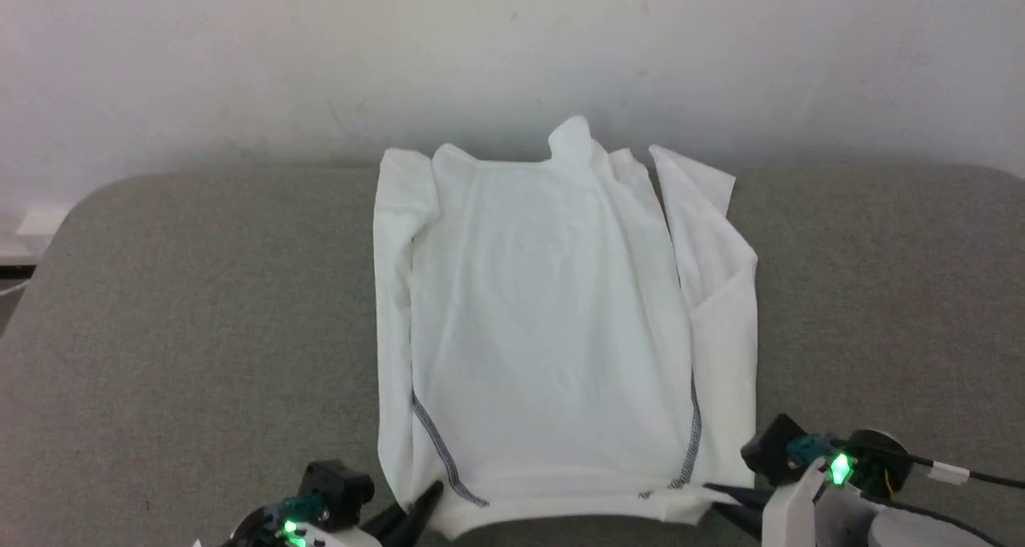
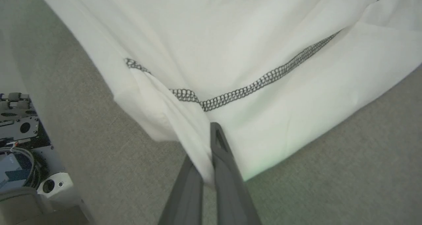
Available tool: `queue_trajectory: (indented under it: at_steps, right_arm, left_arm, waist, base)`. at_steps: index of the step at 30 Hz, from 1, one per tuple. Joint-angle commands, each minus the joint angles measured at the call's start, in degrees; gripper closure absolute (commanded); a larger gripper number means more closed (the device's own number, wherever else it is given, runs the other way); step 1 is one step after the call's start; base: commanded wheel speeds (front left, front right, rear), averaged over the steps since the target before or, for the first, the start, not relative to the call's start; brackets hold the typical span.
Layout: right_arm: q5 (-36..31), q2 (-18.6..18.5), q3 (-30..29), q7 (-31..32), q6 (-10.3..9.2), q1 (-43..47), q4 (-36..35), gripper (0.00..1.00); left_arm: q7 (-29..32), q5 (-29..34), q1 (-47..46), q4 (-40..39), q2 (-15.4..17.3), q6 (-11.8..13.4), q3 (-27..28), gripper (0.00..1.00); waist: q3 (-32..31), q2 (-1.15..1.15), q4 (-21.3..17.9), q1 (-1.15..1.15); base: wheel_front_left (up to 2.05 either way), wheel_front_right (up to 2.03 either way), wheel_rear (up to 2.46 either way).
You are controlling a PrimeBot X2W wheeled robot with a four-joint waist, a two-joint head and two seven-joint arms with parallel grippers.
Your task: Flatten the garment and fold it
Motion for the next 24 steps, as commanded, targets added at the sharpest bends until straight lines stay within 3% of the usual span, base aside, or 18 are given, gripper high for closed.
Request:
queue_trajectory:
  at_steps: [1, 12, 17, 21, 22, 23, 24]
  right_arm:
    - [1.2, -2.2, -1.1, 1.8, -0.21, 2.1, -0.1, 1.00]
    - [8.8, -7.6, -10.8, 20.4, -0.21, 18.7, -9.6, 1.00]
    - [7.1, -6.7, -16.1, 25.8, -0.21, 24.7, -12.3, 1.00]
    - [4.1, -4.6, -21.0, 26.5, -0.21, 27.5, -13.7, 1.00]
    - [2.8, -4.1, -22.5, 25.9, -0.21, 27.7, -14.2, 0.56]
    - [1.9, -3.5, -23.9, 25.6, -0.21, 27.9, -14.6, 0.00]
    - [1.2, -3.0, -25.2, 25.5, -0.21, 28.1, -15.3, 0.00]
  left_arm:
    - [0.6, -0.6, 1.5, -0.4, 1.7, 1.1, 0.5, 1.00]
    - [7.7, -4.7, 9.5, -4.1, 4.2, 0.5, -2.7, 1.00]
    - [11.0, -6.1, 11.4, -4.0, 4.9, 0.2, -4.2, 1.00]
    - [11.4, -6.3, 11.0, -3.9, 4.4, 0.4, -4.5, 1.00]
    - [11.0, -6.1, 10.5, -3.9, 4.2, 0.7, -4.2, 0.78]
    - [10.4, -5.9, 10.0, -4.0, 4.0, 0.9, -3.9, 0.07]
    - [9.8, -5.8, 9.5, -4.0, 3.8, 1.1, -3.5, 0.00]
  waist:
    - [-2.9, 0.00, 0.2, 0.01]
    - [-5.7, 0.00, -0.9, 0.01]
    - [-5.7, 0.00, -1.3, 0.01]
    - [-4.8, 0.00, -1.4, 0.01]
    - [-4.5, 0.00, -1.4, 0.01]
    - [-4.2, 0.00, -1.4, 0.01]
    - [-4.0, 0.00, -1.4, 0.01]
  base:
    - [0.00, 0.00, 0.00]
    - [0.00, 0.00, 0.00]
    - [0.00, 0.00, 0.00]
    - [0.00, 0.00, 0.00]
    - [0.00, 0.00, 0.00]
    - [0.00, 0.00, 0.00]
    - [0.00, 0.00, 0.00]
